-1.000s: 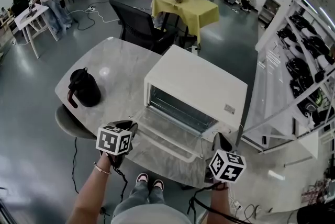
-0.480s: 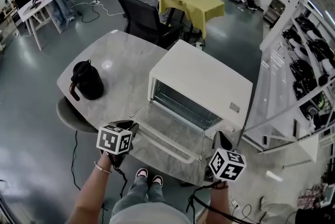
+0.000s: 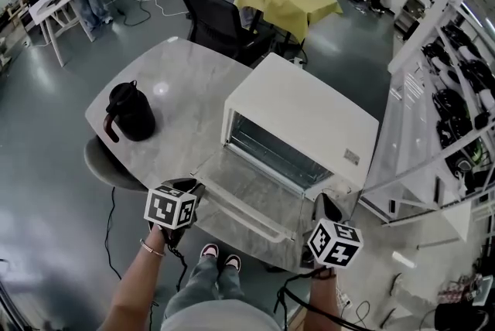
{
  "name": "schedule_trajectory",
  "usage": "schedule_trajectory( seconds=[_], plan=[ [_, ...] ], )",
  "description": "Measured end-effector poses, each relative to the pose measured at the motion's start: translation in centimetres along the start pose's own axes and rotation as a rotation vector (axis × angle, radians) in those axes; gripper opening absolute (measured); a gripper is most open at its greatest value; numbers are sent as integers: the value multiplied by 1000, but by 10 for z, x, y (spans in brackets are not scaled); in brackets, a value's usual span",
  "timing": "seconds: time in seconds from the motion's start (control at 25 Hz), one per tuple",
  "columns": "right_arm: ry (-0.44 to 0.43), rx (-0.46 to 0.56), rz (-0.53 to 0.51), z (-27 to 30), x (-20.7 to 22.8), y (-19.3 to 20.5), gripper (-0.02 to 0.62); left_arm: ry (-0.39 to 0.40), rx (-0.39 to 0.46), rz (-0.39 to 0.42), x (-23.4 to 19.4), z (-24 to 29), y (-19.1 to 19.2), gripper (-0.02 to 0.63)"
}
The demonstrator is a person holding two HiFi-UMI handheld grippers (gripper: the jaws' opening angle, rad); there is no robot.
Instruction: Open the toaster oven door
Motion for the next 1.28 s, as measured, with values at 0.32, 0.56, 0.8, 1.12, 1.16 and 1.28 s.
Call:
schedule_trajectory(
  seconds=[0.32,0.56,0.8,1.12,1.16,1.28],
  plan=[
    [-1,-24,-4,3,1,8,5,-17,-21,14,-1,5,16,77],
    [-13,-47,-7,9,-3,16,5,-26,-39,28,-1,9,28,75],
    [-21,-76,-9,16,-7,26,5,-17,-42,38,-3,13,37,74],
    [-19,-118,-13,26,-9,41,5,6,-72,70,-6,22,51,71],
    [-19,-124,-12,27,-9,42,5,6,-78,75,-6,23,53,71],
    [-18,-138,-12,31,-10,47,5,7,-92,80,-7,27,60,71]
  ],
)
Point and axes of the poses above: the fingertips, and each gripper's own axes: z forward along the fingers, x to its right, y out of its underside, the point moved 6 cm from there along -z, backward along the fingers, and after that the axes turned 10 degrees about z, right-handed, at the moved point
